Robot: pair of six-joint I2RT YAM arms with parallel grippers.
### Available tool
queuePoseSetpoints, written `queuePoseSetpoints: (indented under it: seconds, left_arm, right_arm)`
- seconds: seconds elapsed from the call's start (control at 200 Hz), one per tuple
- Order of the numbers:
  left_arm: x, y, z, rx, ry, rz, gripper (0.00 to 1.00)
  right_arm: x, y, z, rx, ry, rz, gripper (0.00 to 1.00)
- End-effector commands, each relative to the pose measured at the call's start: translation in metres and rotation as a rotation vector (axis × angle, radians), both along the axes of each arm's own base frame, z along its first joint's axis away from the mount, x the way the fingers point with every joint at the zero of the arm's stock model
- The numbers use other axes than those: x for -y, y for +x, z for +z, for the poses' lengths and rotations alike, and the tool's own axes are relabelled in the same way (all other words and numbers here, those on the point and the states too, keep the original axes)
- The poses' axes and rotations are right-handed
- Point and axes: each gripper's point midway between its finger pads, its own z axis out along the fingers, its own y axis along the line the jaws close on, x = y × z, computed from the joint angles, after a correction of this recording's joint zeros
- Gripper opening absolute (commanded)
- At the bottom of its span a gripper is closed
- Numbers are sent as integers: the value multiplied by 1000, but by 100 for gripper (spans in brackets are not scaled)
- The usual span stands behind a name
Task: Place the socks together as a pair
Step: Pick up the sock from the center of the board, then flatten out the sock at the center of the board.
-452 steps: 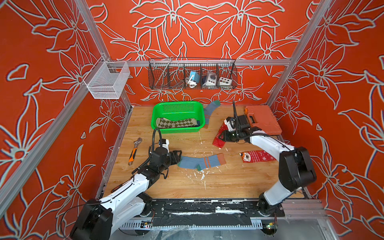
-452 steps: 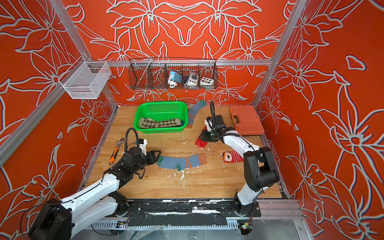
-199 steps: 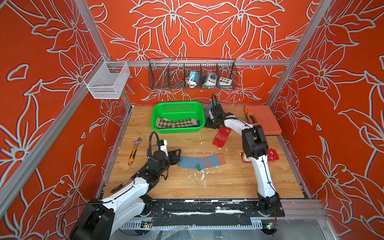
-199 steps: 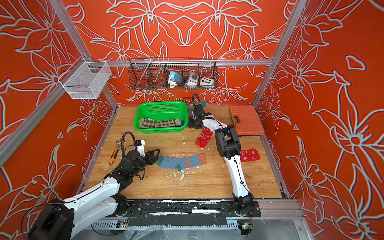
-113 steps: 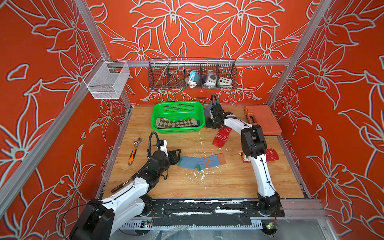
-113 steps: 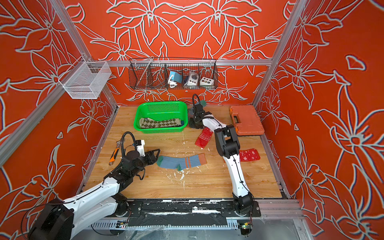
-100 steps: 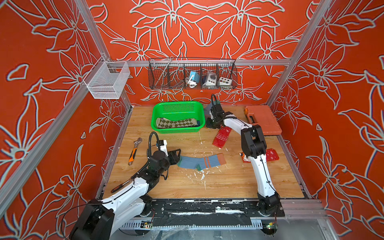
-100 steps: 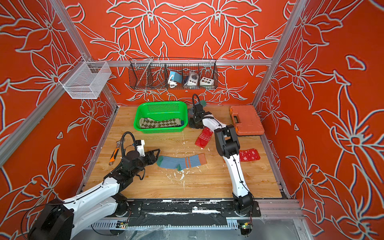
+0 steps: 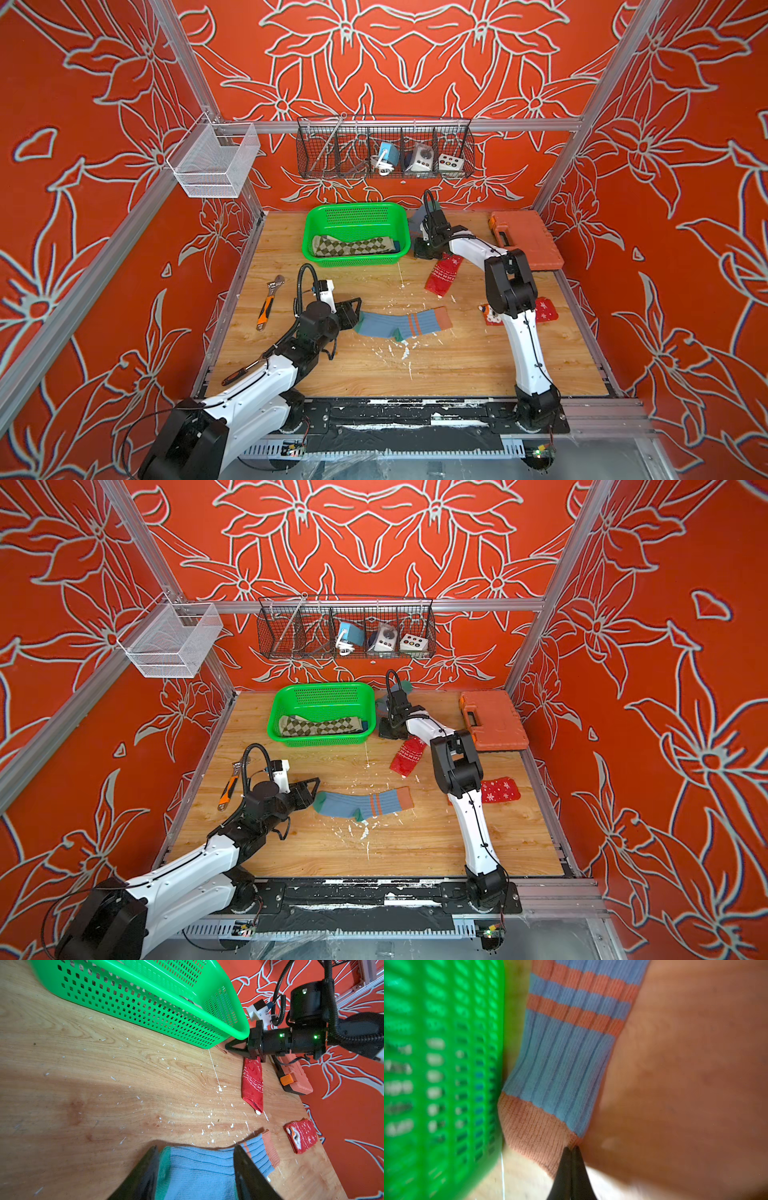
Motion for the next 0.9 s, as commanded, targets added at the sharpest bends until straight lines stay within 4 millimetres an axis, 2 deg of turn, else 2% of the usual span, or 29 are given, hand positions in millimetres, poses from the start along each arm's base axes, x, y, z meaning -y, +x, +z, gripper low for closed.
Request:
queuePoseSetpoints:
  seconds: [0.0, 0.145, 0.37, 0.5, 0.641, 0.811, 0.896]
  left_arm:
    - [-5, 0, 2, 18, -2, 22, 56]
    - [-6, 1, 2, 16, -1, 26, 56]
    - [-6, 0, 2, 18, -1, 26, 56]
    - [-4, 0, 3, 11, 5, 13, 56]
    - [3, 1, 0, -21, 20, -24, 56]
    - [7, 2, -2, -41, 16, -44, 56]
    - [6, 1, -2, -42, 16, -40, 55]
  right_arm:
    - [16, -7, 42, 70, -13, 2, 0]
    - [22, -31, 68, 90, -6, 54, 0]
    - [27, -82, 103, 81, 27, 161, 0]
    - [28, -118, 116, 62, 84, 217, 0]
    - [27, -156, 120, 47, 168, 258, 0]
    - [16, -175, 137, 44, 255, 307, 0]
    - [-1, -182, 147, 39, 307, 356, 0]
